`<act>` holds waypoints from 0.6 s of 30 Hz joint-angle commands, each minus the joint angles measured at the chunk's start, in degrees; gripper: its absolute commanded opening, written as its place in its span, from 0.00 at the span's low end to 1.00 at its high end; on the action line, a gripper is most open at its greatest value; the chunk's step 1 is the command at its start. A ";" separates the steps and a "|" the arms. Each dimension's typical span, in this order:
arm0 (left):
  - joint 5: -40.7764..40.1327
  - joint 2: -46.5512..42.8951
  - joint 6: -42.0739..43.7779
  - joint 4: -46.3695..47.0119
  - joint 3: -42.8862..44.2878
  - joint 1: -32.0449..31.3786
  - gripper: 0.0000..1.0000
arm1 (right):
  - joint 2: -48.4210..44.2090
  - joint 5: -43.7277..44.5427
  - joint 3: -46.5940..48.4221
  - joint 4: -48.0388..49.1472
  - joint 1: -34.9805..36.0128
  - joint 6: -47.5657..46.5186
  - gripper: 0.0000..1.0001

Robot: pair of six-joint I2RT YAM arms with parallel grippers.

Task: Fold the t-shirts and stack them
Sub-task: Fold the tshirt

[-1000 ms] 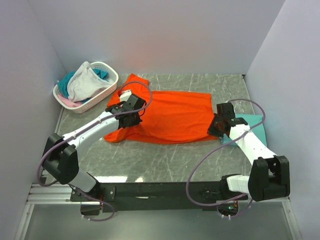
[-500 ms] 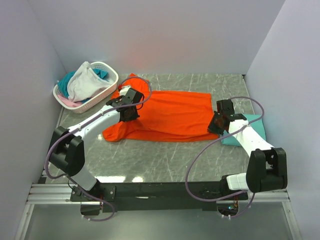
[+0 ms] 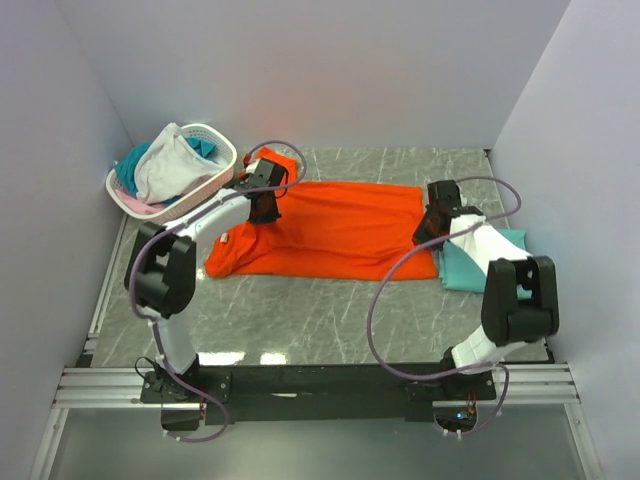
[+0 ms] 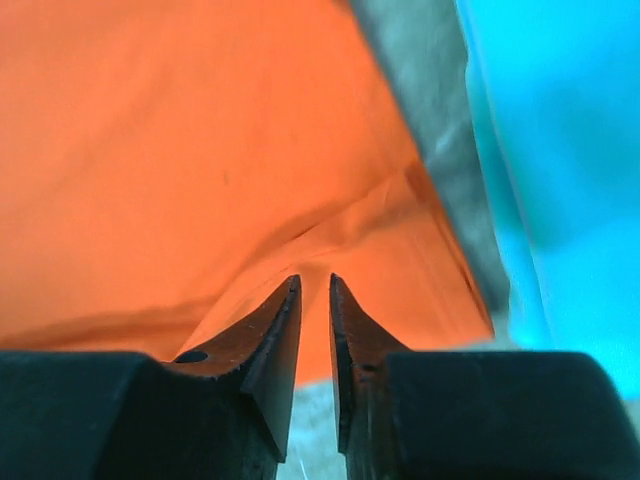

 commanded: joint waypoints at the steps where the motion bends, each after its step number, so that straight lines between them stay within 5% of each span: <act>1: 3.43 3.41 3.90 4.36 5.24 2.98 0.12 | 4.92 4.46 5.75 2.06 -0.67 1.48 0.26; 4: 7.48 8.24 6.36 5.24 10.25 4.30 0.21 | 6.69 5.52 8.39 1.45 -0.67 1.74 0.27; 8: 8.89 13.00 7.42 1.29 17.11 4.66 0.60 | 3.72 4.47 7.09 2.14 -0.58 0.69 0.34; 11: 8.98 12.22 6.90 1.64 16.77 4.66 0.75 | 0.29 4.12 4.45 2.76 -0.58 0.07 0.36; 18: 7.22 -0.96 2.76 5.49 0.35 4.75 0.83 | -4.99 -0.10 -0.03 4.34 -0.05 -3.61 0.39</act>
